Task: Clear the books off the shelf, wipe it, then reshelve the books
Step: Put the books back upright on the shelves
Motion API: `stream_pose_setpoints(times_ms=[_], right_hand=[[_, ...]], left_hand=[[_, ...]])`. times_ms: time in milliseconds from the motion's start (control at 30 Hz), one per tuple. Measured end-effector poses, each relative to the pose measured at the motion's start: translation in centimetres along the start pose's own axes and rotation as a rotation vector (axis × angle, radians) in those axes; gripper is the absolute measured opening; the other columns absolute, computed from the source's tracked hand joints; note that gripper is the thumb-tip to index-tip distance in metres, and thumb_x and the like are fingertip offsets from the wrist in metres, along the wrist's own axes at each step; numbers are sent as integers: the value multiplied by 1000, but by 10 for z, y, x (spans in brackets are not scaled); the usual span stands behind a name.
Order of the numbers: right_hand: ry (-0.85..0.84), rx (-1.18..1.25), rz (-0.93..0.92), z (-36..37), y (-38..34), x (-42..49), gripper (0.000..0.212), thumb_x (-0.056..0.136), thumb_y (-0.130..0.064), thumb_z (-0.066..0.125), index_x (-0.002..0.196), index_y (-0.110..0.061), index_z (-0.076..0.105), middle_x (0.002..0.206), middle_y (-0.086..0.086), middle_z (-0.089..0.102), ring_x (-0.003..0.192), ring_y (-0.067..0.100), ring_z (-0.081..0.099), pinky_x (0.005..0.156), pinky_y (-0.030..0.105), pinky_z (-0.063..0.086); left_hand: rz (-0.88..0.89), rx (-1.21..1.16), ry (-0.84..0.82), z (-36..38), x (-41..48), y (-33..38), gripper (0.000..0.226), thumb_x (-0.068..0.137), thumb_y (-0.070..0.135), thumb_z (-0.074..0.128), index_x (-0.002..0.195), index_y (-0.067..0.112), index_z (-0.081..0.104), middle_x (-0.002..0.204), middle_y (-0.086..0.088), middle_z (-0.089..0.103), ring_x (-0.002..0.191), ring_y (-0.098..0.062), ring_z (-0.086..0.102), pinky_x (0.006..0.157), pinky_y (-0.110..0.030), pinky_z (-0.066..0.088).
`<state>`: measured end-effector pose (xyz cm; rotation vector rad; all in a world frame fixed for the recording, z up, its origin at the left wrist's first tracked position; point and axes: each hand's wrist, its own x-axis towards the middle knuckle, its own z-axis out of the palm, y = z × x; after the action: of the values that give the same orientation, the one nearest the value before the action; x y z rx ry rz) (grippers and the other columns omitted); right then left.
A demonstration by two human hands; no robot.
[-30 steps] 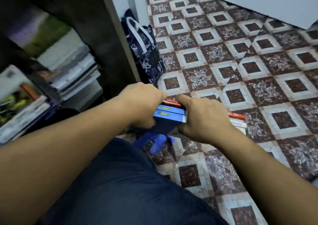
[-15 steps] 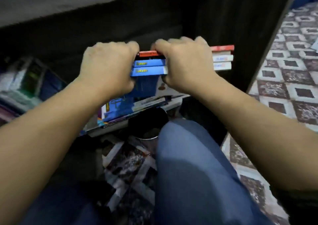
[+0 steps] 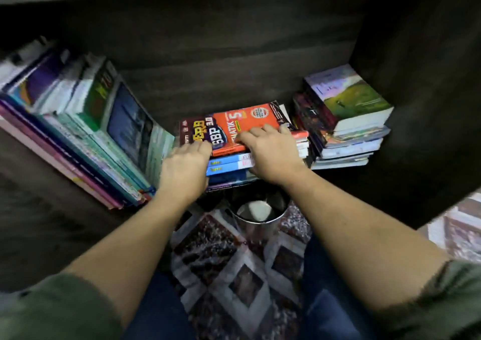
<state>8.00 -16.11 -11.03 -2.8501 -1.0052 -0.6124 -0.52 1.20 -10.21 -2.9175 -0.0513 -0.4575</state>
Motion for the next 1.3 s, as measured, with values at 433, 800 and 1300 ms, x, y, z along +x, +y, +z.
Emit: stream_pose_setpoints(times_ms=[433, 800, 1300], right_hand=[[-249, 64, 74, 15, 40, 23, 82, 65, -52, 79, 136, -40, 38, 138, -8, 41, 123, 21, 39, 98, 42, 32], [-336, 238, -1, 12, 33, 13, 90, 71, -64, 69, 146, -36, 30, 157, -6, 23, 144, 15, 18, 115, 36, 14], [-256, 262, -14, 13, 14, 16, 76, 84, -57, 58, 148, -30, 28, 158, -2, 22, 146, 16, 15, 119, 41, 8]], left_hand=[[-40, -313, -285, 34, 40, -13, 106, 68, 72, 61, 152, 19, 24, 156, -2, 24, 144, -20, 19, 118, -32, 12], [-263, -553, -345, 42, 16, -10, 88, 74, 67, 66, 144, 58, 14, 160, 14, -9, 144, -28, 24, 111, -48, 34], [-167, -174, -327, 31, 26, -11, 105, 75, 70, 62, 152, 41, -3, 162, -9, -11, 148, -34, -7, 118, -52, 5]])
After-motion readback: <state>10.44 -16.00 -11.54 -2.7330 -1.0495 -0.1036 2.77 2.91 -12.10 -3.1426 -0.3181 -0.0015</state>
